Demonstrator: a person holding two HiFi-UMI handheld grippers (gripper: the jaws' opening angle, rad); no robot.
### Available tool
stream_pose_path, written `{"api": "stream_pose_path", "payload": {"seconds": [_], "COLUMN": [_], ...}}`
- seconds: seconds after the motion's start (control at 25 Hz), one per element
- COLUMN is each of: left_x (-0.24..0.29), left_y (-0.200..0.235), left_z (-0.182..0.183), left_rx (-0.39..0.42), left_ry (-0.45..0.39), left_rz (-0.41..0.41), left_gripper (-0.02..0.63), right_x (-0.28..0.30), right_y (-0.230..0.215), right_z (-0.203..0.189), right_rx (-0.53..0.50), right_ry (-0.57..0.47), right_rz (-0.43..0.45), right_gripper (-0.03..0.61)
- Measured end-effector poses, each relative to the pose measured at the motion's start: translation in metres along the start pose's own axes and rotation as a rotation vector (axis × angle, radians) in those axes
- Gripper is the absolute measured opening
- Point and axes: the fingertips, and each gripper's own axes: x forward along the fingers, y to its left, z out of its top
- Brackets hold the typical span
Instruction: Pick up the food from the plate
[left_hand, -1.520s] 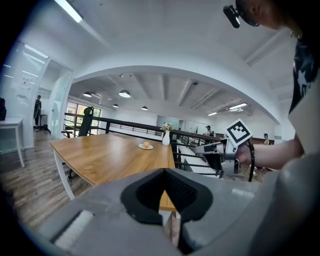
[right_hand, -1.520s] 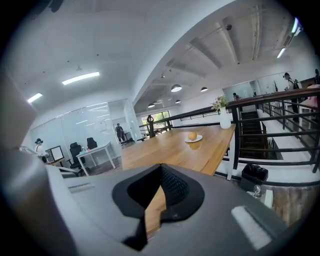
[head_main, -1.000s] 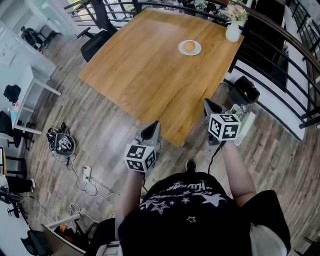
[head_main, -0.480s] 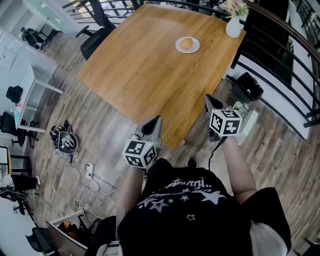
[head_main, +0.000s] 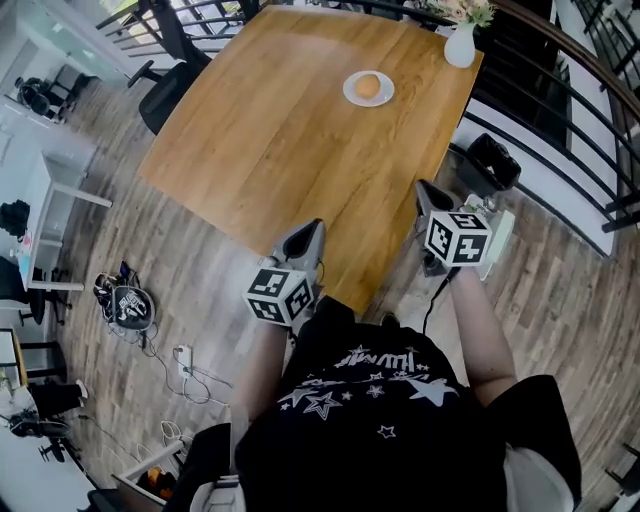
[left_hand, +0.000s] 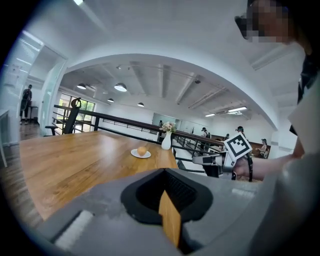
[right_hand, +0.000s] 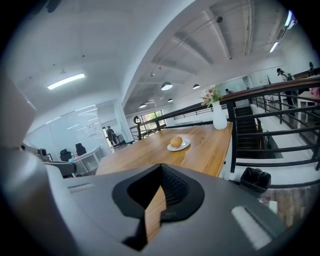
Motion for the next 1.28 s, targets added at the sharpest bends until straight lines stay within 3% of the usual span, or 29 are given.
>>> {"api": "stream_pose_path", "payload": {"seconds": [0.32, 0.68, 0.96, 1.28], "left_x": [0.048, 0.105, 0.154, 0.212], "left_y": [0.046, 0.083, 0.092, 0.107], "left_z": [0.043, 0.079, 0.094, 0.097], "left_rx": [0.067, 0.125, 0.130, 0.130], "left_ry": [0.023, 0.029, 0.051, 0.104], "left_rz": [-0.153, -0.277, -0.338, -0.349], "left_gripper": [0.002, 0.002, 0.002, 0.002], "right_x": [0.025, 0.049, 0.058, 0.078], "right_y": [-0.006, -0.019, -0.027, -0.039], "right_z": [0.038, 0.043, 0.041, 0.035], "right_rx": [0.047, 0.091, 0.127, 0.144], "right_ry": [-0.064, -0.072, -0.063, -0.019], "right_rz": [-0.139, -0.266, -0.328, -0.347], "right_gripper": [0.000, 0.000, 0.000, 0.000]}}
